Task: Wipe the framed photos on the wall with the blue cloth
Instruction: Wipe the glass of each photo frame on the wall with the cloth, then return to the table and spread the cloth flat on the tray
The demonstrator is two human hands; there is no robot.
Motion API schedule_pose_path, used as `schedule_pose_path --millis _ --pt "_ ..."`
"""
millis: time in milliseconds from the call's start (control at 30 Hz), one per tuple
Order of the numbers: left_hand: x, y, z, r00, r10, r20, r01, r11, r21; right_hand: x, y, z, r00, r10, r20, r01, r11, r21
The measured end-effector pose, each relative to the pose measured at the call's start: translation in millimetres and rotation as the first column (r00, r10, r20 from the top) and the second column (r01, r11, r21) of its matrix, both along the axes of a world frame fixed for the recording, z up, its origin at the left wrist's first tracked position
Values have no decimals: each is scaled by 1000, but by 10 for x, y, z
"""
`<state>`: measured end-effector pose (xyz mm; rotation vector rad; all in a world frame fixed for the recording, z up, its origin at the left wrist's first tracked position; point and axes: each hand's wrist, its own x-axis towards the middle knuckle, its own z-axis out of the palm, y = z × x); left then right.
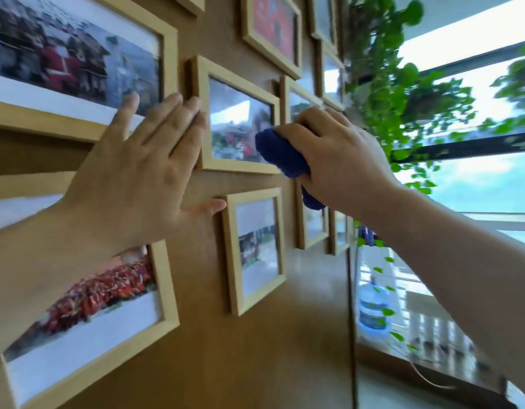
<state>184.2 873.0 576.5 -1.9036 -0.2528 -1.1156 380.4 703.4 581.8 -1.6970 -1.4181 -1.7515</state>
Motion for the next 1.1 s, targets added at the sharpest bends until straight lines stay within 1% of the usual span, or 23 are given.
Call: schedule_pose_path --millis 167,300,400,467,533,567,600,633,667,700,867,1100 --pt "-114 -181 -295 982 -179 -62 177 984 -29 -435 -494 -336 980 -194 -35 192 980 -59" --pt "-245 -384 -554 944 -309 -118 302 951 -70 -847 -990 -621 940 -324 -106 314 944 -103" --pt "-269 -676 -734 893 -425 -150 408 904 -132 -1129 -1439 -818 893 -410 -184 381 908 -173" --pt "-264 -963 -877 845 -512 -157 486 856 -176 -1320 -1795 -946 858 -470 -206 428 877 -221" --pt "-253 -1277 -1017 781 -601 -170 568 797 -206 -1488 -2123 -1062 829 -506 -239 456 858 -236" --pt "-256 -1574 -1118 741 -646 -181 611 761 -217 -1635 -2404 -1159 801 -541 -255 484 837 -255" --pt "-221 -1690 -1208 714 -675 -185 633 735 -242 -1684 -2510 -1215 790 -555 -261 494 828 -266" --pt "-195 -1761 -1246 709 -678 -194 631 733 -253 -1687 -2548 -1256 783 -560 -271 493 824 -280" --pt "-204 -2086 -1331 670 -711 -214 664 702 -255 -1865 -2832 -1346 745 -601 -290 519 795 -315" --pt "-211 -2291 -1389 646 -727 -234 673 686 -274 -1957 -2985 -1415 726 -626 -285 537 775 -333" --pt "-340 -3299 -1571 562 -774 -291 707 632 -316 -2446 -3781 -1685 661 -679 -319 573 732 -370" --pt "-894 -4703 -1914 410 -861 -301 760 505 -410 -3324 -5101 -2027 556 -741 -377 611 672 -418"
